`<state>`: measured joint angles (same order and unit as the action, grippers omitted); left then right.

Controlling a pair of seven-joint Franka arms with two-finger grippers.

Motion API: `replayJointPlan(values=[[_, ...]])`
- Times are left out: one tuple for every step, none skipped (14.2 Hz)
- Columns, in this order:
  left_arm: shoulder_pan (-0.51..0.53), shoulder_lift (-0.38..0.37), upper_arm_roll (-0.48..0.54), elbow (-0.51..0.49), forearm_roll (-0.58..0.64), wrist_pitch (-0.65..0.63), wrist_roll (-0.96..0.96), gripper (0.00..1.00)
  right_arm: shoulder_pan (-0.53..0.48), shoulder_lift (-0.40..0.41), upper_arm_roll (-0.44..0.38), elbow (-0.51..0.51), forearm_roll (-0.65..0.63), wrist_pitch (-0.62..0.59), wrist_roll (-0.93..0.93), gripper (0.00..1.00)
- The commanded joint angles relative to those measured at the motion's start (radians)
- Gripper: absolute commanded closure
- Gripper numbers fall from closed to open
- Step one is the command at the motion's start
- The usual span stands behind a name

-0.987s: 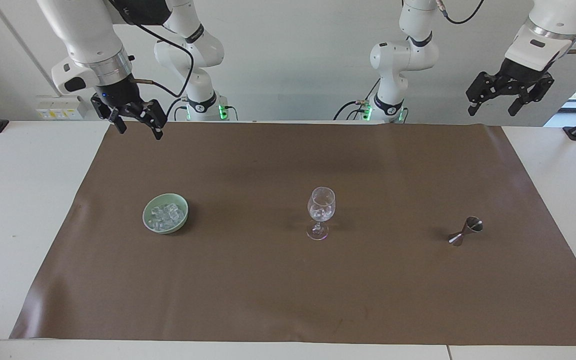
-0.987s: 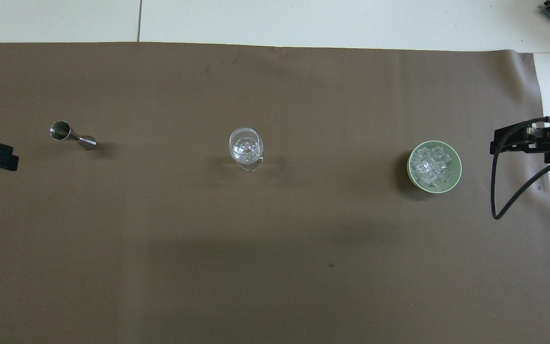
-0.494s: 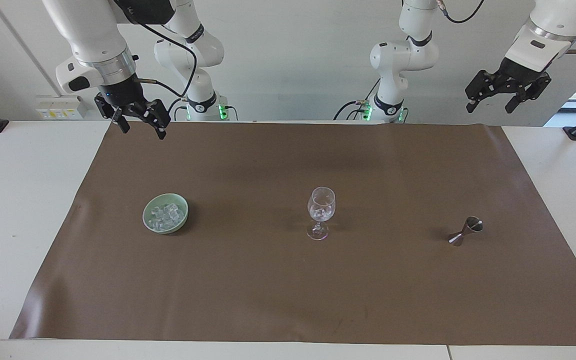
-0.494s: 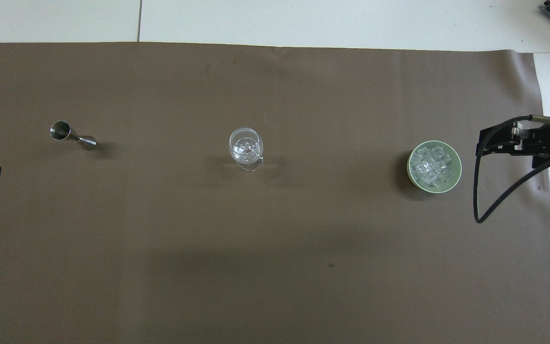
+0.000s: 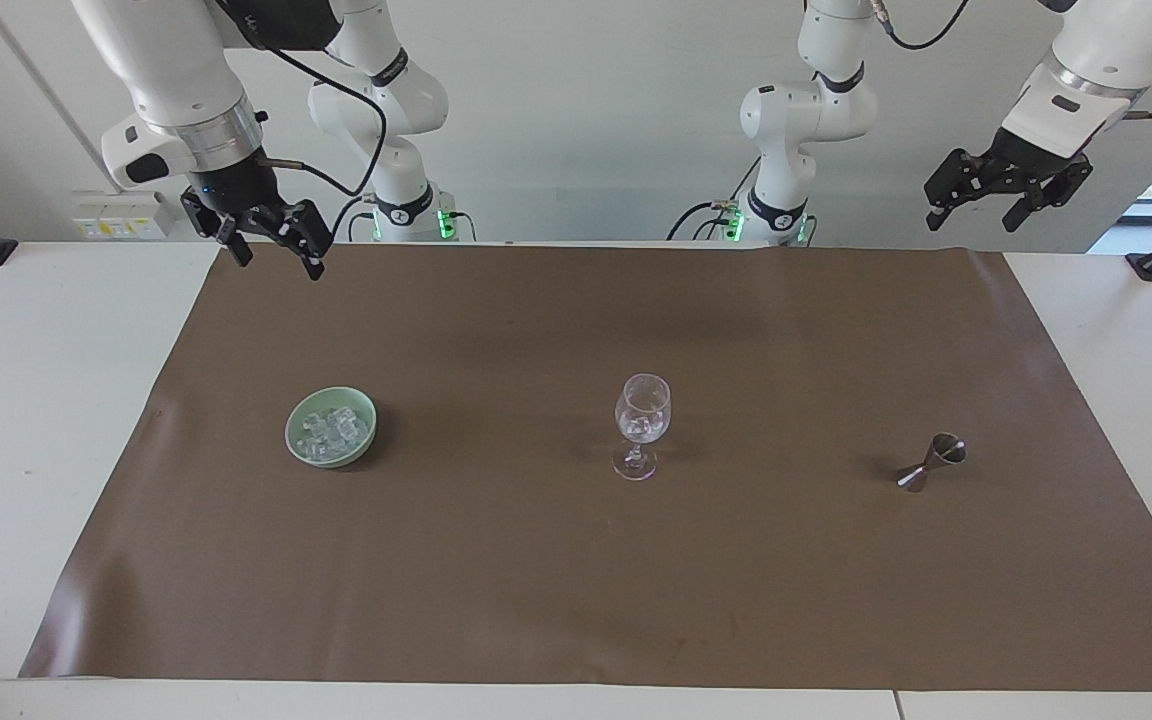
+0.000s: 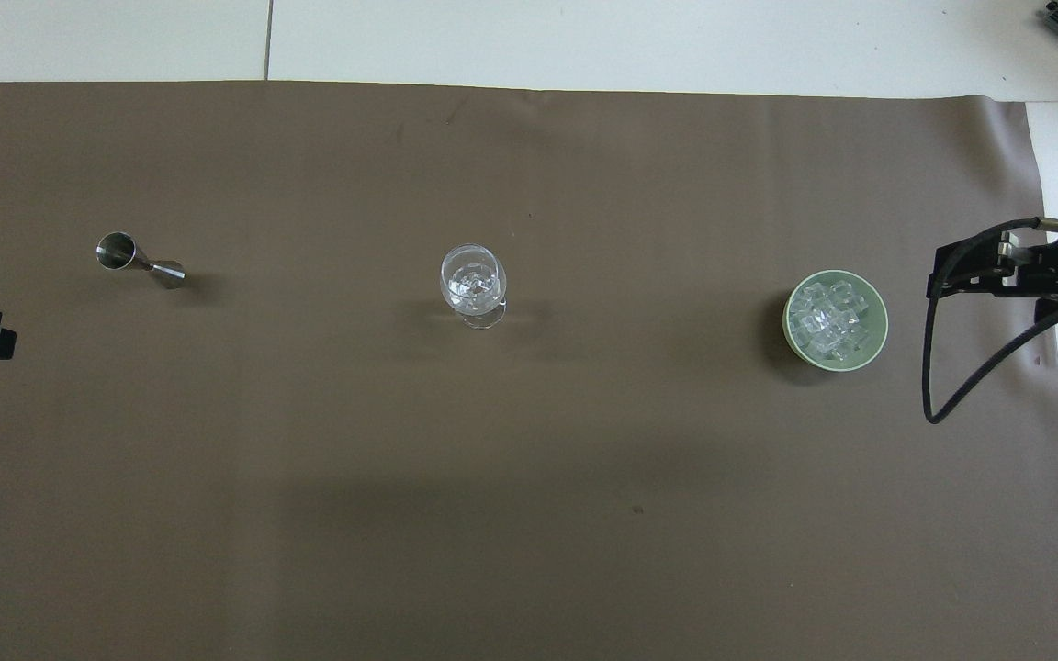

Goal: Pour wine and add ice with both arms

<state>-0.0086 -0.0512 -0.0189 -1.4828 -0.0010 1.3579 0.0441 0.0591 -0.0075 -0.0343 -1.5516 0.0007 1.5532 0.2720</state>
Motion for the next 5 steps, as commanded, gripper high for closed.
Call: replayJointPlan(values=[[-0.004,-0.029,0.007,-0.034,-0.013,0.02,0.013,0.0,-0.01,0.0,0.004,0.004,0.021,-0.013,0.007,0.0],[-0.005,-0.027,0.007,-0.031,-0.013,0.023,0.014,0.0,-0.01,0.0,0.004,0.004,0.021,-0.013,0.007,0.0],[-0.005,-0.029,0.007,-0.033,-0.013,0.023,0.014,0.0,-0.01,0.0,0.004,0.004,0.021,-0.013,0.007,0.0],[-0.005,-0.029,0.007,-0.036,-0.013,0.026,0.014,0.0,-0.01,0.0,0.004,0.004,0.021,-0.013,0.007,0.0],[-0.004,-0.029,0.007,-0.034,-0.013,0.033,0.014,0.0,-0.01,0.0,0.004,0.004,0.021,-0.013,0.007,0.0]])
